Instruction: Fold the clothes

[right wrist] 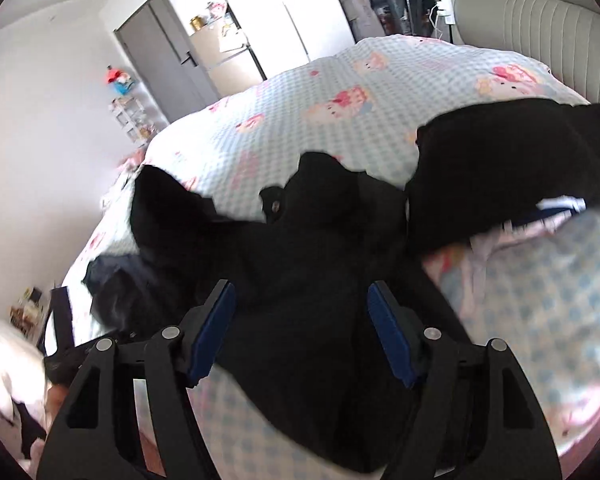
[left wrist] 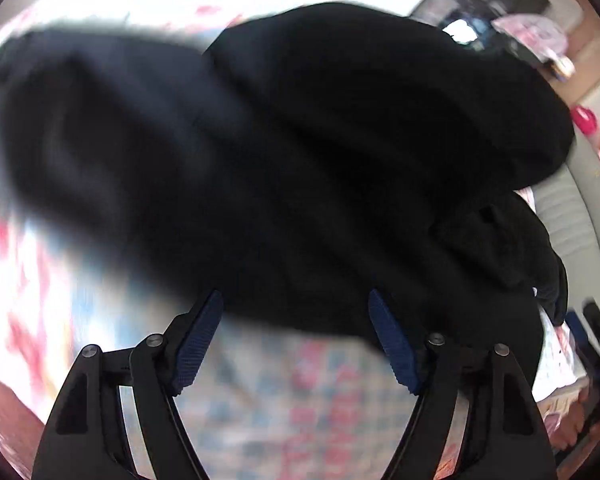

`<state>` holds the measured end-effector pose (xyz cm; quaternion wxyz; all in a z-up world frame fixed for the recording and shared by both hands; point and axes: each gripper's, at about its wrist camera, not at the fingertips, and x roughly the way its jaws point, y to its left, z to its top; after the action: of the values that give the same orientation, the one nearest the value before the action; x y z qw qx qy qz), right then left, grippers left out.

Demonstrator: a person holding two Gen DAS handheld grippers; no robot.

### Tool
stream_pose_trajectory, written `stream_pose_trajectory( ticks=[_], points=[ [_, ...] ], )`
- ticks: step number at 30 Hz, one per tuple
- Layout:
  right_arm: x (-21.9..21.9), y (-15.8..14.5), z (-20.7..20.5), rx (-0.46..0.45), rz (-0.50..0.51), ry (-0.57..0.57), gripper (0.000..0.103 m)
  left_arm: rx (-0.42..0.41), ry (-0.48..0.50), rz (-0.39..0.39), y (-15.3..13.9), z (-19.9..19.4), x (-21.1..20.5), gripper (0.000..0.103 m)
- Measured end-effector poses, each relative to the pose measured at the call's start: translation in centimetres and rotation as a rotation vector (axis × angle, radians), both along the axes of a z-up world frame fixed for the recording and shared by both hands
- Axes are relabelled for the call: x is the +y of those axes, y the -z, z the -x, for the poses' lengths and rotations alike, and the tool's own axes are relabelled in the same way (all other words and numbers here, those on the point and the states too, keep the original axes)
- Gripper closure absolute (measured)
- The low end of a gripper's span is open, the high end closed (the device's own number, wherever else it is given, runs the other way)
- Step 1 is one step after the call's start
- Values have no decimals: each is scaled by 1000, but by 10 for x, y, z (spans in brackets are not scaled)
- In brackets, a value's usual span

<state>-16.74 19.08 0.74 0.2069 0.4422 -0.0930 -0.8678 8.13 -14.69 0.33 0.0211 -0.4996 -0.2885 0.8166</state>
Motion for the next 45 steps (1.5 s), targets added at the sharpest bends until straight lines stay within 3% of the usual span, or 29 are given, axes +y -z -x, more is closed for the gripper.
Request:
stream_pose_trajectory(
  ticks=[4,6,9,11,12,13,14,17,21,23,25,26,29,30,31,33,35,39,40,42,45],
  points=[
    [10,39,-39,-111,62,-108,29,16,-63,-119,18,-22,-17,26],
    [-1,64,-53,-171,-5,-184,28,53,-116,-174,15,-20,-27,24],
    [-9,99,-37,-230,-109,-119,31,79,-179,-184,5,-9,-37,28],
    [3,111,-18,-242,-75,-32,31,104,-174,-120,-8,-1,-40,53],
    [10,115,-8,-245,-59,13,32,105,-163,-69,-15,2,-41,84],
    [15,119,1,-245,-52,52,38,107,-152,-18,-23,5,-42,93],
    [14,117,8,-230,-92,63,42,133,-145,-25,-32,2,-46,94],
    [1,101,30,-132,-217,49,53,226,-130,-37,-66,-18,-59,97],
    [-7,74,56,16,-292,39,70,304,-90,-8,-117,-49,-64,100],
    [-5,56,75,48,-289,59,77,391,-51,18,-156,-56,-58,101],
    [-6,21,86,129,-263,87,85,496,-2,52,-199,-45,-60,101],
    [-10,-3,89,192,-261,103,86,554,26,46,-214,-46,-92,101],
    [-10,-66,90,358,-232,108,87,667,114,53,-247,-9,-88,100],
    [-12,-75,89,352,-201,87,82,656,144,84,-243,22,-67,100],
    [-15,-84,86,339,-164,62,65,622,172,116,-237,62,-65,100],
    [-21,-78,79,245,-15,-44,44,570,245,133,-212,78,-25,100],
    [-22,-57,74,159,92,-129,42,519,319,145,-187,89,18,100],
    [-46,-7,40,90,-25,-240,31,454,418,122,-151,151,145,100],
    [-50,3,33,77,-47,-275,30,447,437,113,-138,130,161,100],
    [-50,19,12,81,-54,-334,23,443,478,116,-124,101,152,100],
    [-61,17,16,169,-47,-343,13,448,532,108,-125,68,138,100]
  ],
)
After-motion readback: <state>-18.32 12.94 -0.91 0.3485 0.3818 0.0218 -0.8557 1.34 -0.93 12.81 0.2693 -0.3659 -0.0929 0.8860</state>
